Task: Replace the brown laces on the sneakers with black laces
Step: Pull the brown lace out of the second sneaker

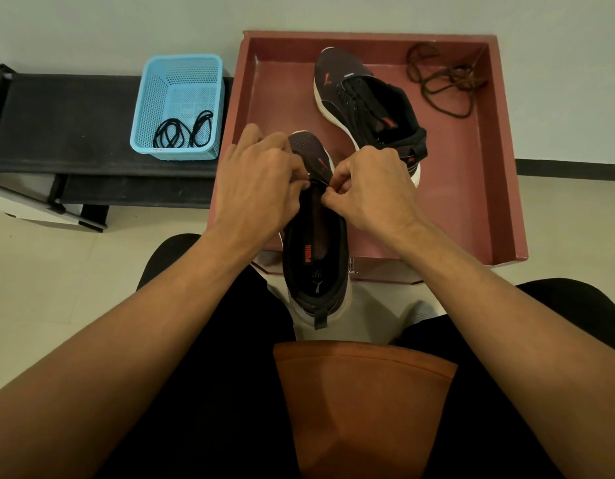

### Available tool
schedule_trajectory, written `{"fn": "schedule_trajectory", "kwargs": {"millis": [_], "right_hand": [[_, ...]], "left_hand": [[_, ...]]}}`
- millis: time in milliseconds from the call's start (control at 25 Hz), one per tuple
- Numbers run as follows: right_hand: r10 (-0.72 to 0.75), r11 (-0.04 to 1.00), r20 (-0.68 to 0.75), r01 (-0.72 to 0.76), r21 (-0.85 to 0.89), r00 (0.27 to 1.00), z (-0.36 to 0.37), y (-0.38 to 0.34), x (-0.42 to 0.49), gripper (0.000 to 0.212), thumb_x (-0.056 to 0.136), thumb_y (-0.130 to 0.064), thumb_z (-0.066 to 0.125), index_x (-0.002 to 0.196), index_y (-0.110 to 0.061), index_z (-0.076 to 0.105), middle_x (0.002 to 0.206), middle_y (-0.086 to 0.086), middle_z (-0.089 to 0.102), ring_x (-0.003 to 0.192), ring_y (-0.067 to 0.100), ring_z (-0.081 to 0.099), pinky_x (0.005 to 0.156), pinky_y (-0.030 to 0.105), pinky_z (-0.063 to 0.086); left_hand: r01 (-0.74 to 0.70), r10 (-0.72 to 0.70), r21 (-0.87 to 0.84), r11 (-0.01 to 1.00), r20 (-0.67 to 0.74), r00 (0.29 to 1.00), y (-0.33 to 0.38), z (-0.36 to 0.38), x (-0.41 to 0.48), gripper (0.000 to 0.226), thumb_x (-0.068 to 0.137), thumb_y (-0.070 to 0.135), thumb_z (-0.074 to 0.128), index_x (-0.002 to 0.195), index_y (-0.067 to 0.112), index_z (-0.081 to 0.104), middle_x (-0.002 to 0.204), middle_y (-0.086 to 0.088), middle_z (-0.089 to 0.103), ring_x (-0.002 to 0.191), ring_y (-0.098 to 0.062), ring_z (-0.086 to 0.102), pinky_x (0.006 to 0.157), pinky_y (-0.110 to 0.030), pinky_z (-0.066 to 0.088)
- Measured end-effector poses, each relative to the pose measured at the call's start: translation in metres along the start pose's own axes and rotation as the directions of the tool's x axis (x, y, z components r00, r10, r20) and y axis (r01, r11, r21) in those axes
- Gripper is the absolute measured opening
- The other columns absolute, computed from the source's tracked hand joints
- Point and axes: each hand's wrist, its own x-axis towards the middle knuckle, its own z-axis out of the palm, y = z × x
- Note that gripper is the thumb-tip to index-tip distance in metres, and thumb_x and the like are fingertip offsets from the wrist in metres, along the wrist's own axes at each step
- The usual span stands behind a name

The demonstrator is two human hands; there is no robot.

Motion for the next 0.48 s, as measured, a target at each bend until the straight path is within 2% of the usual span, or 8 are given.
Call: {"fn": "schedule_trajectory", "kwargs": {"millis": [120,240,360,480], "right_hand": [[0.028,0.999,-0.004,-0.028,0.023,1.0,-0.002,0.003,0.0,0.007,0.082,-0.025,0.078,0.079,-0.02,0.081,0.066,-0.006,0.07,0.074,0.014,0.072,0.082,0.038,0.062],[0.035,0.998,0.003,-0.035,0.046,0.999,-0.003,0.003,0.0,0.007,0.082,-0.023,0.078,0.077,-0.019,0.081,0.064,-0.007,0.07,0.074,0.013,0.072,0.083,0.038,0.062],[0.023,0.999,0.004,-0.024,0.036,1.0,-0.002,0.002,-0.001,0.007,0.083,-0.022,0.077,0.078,-0.018,0.081,0.066,-0.005,0.071,0.074,0.014,0.072,0.082,0.038,0.062],[0.026,0.999,-0.001,-0.026,0.046,1.0,-0.002,0.004,-0.001,0.008,0.083,-0.022,0.078,0.079,-0.016,0.08,0.068,-0.003,0.072,0.074,0.015,0.072,0.081,0.039,0.062]], "left_hand": [[0.192,-0.197,-0.111,0.975,-0.039,0.98,-0.016,-0.004,-0.004,0.009,0.088,0.033,0.077,0.087,0.025,0.074,0.091,0.011,0.055,0.101,-0.021,0.053,0.071,-0.032,0.038],[0.332,-0.338,-0.11,0.937,-0.036,0.941,-0.037,-0.002,-0.007,0.005,0.086,0.026,0.075,0.086,0.023,0.072,0.089,0.011,0.052,0.1,-0.026,0.058,0.071,-0.036,0.04],[0.295,-0.294,-0.044,0.955,0.019,0.956,-0.038,0.001,-0.006,0.009,0.087,0.029,0.073,0.09,0.021,0.072,0.095,0.003,0.057,0.105,-0.032,0.056,0.077,-0.042,0.046],[0.111,-0.104,-0.082,0.99,0.078,0.992,-0.025,0.006,-0.004,0.03,0.088,0.048,0.068,0.109,0.027,0.074,0.113,0.0,0.059,0.109,-0.029,0.051,0.09,-0.048,0.049]]}}
